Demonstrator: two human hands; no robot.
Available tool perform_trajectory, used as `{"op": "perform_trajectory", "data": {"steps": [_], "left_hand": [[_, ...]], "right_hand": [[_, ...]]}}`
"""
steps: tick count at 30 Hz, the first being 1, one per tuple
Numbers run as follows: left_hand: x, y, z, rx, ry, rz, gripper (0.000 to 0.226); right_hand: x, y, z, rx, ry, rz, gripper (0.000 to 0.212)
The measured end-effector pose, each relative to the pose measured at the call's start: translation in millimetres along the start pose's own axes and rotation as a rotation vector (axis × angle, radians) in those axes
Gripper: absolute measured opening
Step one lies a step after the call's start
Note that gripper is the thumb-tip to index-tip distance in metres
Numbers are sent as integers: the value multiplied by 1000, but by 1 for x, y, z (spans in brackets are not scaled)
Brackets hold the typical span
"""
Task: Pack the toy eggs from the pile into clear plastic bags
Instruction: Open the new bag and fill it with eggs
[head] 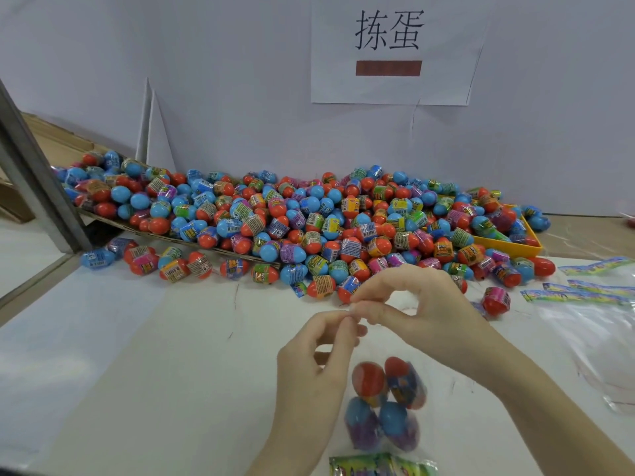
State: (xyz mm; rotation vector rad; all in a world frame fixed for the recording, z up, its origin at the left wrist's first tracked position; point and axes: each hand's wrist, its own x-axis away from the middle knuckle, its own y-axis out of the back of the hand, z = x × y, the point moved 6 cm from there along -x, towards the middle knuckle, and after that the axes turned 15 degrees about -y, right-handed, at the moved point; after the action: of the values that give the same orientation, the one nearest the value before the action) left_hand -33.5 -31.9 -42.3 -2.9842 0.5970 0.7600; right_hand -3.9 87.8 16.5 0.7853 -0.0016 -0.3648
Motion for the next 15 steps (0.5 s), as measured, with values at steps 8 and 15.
{"op": "perform_trajectory", "data": {"steps": [8, 15], "left_hand": [[0, -1, 1, 50, 43, -9, 25], [1, 1, -12, -310, -273, 42, 16]], "right_hand": [[28, 2, 15, 374, 385, -461, 21], [31, -1, 27, 582, 505, -484, 26]]}}
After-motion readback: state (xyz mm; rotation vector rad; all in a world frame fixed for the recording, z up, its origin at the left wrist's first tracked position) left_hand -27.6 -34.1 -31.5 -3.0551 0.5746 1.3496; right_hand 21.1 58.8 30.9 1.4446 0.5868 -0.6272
